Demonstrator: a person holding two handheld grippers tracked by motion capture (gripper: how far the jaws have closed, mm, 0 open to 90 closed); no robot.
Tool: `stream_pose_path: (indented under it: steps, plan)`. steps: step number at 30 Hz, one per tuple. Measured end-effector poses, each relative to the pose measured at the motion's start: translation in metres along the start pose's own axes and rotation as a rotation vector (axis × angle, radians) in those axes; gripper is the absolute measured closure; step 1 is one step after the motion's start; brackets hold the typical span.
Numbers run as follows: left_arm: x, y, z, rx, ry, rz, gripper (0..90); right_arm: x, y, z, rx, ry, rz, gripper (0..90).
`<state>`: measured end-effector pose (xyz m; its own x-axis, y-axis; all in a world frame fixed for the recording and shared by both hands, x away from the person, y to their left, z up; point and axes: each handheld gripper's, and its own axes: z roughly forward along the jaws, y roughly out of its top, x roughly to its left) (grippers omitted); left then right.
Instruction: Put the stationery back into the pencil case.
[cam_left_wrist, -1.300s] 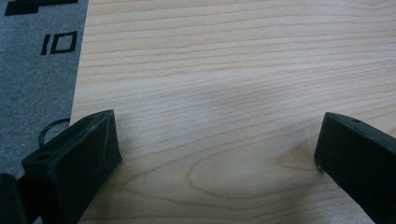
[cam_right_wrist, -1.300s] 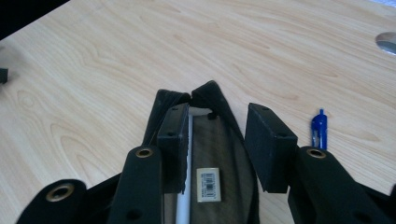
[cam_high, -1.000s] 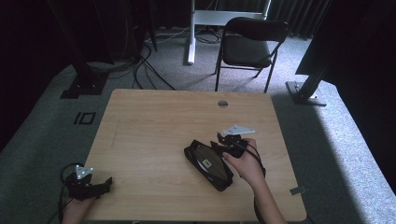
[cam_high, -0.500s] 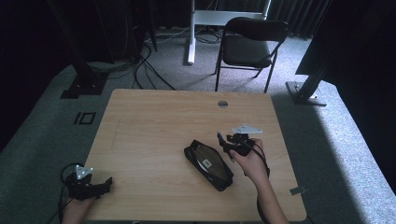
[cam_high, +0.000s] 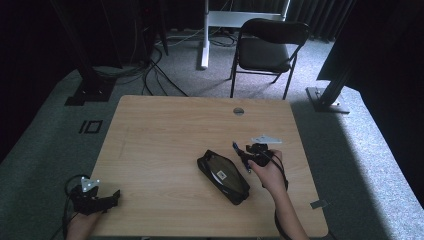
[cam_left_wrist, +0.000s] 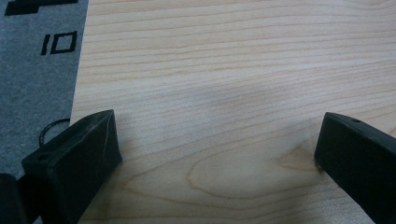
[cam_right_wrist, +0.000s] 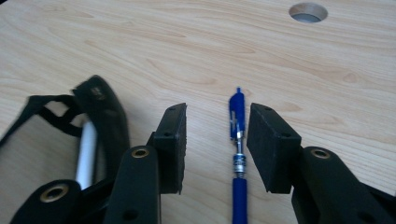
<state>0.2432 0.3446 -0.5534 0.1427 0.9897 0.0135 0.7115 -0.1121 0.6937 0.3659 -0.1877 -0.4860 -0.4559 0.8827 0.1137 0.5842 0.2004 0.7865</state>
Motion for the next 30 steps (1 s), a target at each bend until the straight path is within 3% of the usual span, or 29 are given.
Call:
stream_pose_path:
  steps: [2,13,30]
  plan:
    - [0.0,0.0,0.0,0.0,0.0,0.0,0.3,-0.003,-0.003,0.003,0.0,0.011,0.014,56.4]
    - [0.0,0.0,0.0,0.0,0.0,0.0,0.2,-0.011,-0.014,0.018,0.019,-0.027,0.03,55.8]
    - [0.0,0.0,0.0,0.0,0.0,0.0,0.3,-0.013,-0.028,0.042,0.089,-0.054,0.0,58.9]
